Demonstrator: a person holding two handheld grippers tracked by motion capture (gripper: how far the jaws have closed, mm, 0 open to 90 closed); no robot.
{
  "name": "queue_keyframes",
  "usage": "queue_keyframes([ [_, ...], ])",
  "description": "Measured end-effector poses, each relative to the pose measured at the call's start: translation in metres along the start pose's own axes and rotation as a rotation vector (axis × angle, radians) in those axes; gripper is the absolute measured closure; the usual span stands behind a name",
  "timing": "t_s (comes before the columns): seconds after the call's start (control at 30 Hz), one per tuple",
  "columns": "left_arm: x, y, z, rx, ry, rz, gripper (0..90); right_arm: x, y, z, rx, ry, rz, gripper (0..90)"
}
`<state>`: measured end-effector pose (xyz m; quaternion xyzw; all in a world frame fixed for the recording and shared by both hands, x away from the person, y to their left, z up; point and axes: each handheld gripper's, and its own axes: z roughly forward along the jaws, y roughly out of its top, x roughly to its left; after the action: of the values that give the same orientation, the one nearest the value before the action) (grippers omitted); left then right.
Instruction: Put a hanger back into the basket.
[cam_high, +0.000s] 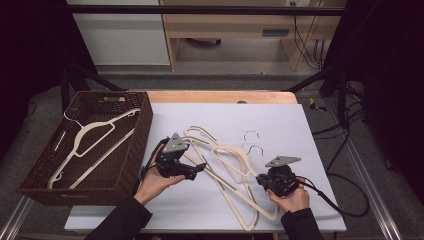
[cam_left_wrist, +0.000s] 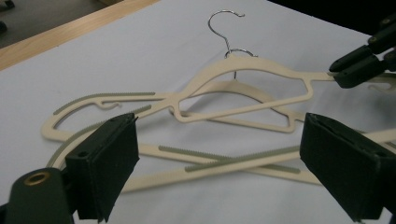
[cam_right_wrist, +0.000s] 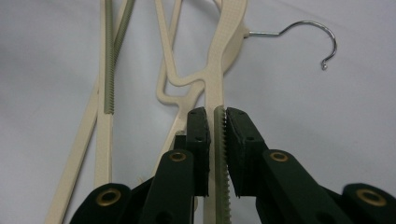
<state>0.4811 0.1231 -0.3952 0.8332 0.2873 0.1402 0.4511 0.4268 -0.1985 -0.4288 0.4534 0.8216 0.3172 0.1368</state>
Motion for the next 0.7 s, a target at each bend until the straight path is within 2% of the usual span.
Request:
queue_keyframes([
  [0.07,0.003,0.004,0.01,0.007,-0.006,-0.002,11.8,0.0,0.0,-0.001,-0.009,0.003,-0.024,79.9],
  [0.13,0.006,0.007,0.02,0.015,-0.006,-0.006,11.9,0.002,0.002,-0.002,-0.013,0.01,-0.01,80.0],
  [0.2,0.008,0.01,0.028,0.023,-0.007,0.001,12.0,0.001,0.002,-0.003,-0.024,0.006,-0.052,80.0],
  [0.33,0.012,0.014,0.042,0.042,0.002,0.023,12.3,0.002,0.003,-0.005,-0.031,0.014,-0.061,80.0],
  [0.43,0.015,0.016,0.052,0.051,0.01,0.029,12.7,0.003,0.003,-0.006,-0.031,0.015,-0.05,80.0],
  [0.63,0.017,0.02,0.074,0.077,-0.002,0.074,17.0,0.003,0.003,-0.006,-0.043,0.015,-0.055,80.0],
  [0.7,0.018,0.02,0.08,0.092,0.009,0.088,17.9,0.003,0.003,-0.007,-0.04,0.014,-0.056,80.0],
])
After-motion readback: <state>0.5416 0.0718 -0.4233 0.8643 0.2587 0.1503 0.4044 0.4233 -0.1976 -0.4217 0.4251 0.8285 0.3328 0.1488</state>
